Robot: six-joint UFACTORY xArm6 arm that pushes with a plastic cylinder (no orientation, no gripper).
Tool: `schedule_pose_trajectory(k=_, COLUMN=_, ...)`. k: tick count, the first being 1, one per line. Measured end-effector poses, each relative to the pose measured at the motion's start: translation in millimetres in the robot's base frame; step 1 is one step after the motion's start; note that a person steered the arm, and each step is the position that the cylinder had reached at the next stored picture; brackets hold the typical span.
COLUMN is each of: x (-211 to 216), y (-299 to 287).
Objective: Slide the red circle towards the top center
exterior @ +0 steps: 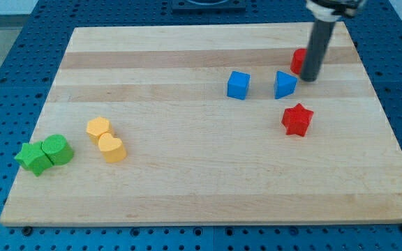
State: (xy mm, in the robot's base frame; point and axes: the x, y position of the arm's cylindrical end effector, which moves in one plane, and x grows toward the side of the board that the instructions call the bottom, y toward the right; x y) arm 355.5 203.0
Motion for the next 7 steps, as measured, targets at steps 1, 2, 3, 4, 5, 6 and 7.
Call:
schedule_pose_trajectory(k=1, x=-12, y=26)
schedule_pose_trajectory(k=2, x=-32, y=-14)
schedule_pose_trajectory(k=3, x=-51, y=-49)
schedule_pose_trajectory(k=4, x=-53, y=-51)
schedule_pose_trajectory(k=5, x=-46, y=-44)
schedule_pose_trajectory(k=6, x=-46, y=-54)
schedule_pose_trajectory(k=7, x=-50, y=-65)
